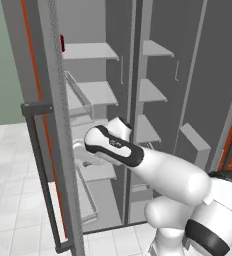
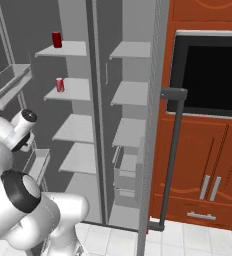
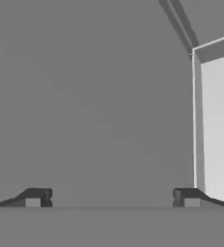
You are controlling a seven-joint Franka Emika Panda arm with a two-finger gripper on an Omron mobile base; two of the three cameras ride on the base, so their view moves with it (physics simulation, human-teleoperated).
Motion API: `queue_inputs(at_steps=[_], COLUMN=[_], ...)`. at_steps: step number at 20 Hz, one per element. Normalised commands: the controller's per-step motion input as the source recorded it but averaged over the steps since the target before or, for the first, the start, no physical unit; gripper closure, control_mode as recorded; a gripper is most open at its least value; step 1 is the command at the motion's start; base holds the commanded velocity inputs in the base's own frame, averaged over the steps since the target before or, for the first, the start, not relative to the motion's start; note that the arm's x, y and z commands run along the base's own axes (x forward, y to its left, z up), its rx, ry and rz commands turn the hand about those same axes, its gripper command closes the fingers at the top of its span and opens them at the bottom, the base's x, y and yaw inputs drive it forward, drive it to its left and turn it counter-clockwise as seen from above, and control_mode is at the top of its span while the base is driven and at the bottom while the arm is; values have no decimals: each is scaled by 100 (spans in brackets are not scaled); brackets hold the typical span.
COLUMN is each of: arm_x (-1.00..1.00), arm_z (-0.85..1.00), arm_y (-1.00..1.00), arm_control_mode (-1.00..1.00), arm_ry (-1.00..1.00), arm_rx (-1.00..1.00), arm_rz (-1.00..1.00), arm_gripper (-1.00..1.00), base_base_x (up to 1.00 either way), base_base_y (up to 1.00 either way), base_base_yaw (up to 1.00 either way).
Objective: Open the fridge, grab two sodas, and place both sodas inside the bowl with ice on the dining counter.
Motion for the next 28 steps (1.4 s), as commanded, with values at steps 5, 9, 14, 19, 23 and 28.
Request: queue_inputs(at_steps=[5,9,14,19,23,28], arm_x=[-28,-29,-21,-7,-5,-6], arm_z=[-3,-8,-5,0,6,31], arm_y=[68,65,56,-12,-61,-71], arm_control_mode=[-100,-100,-100,-100,-100,-100], arm_ry=[-1,-6,-6,-12,-22,-24], arm_rx=[0,-4,-6,-7,-17,-25], arm_rz=[1,0,0,-2,-6,-8], arm_gripper=[-100,-100,-100,-100,-100,-100], base_base_x=[0,0,0,0,0,0], base_base_y=[0,0,0,0,0,0], base_base_yaw=[0,0,0,0,0,0])
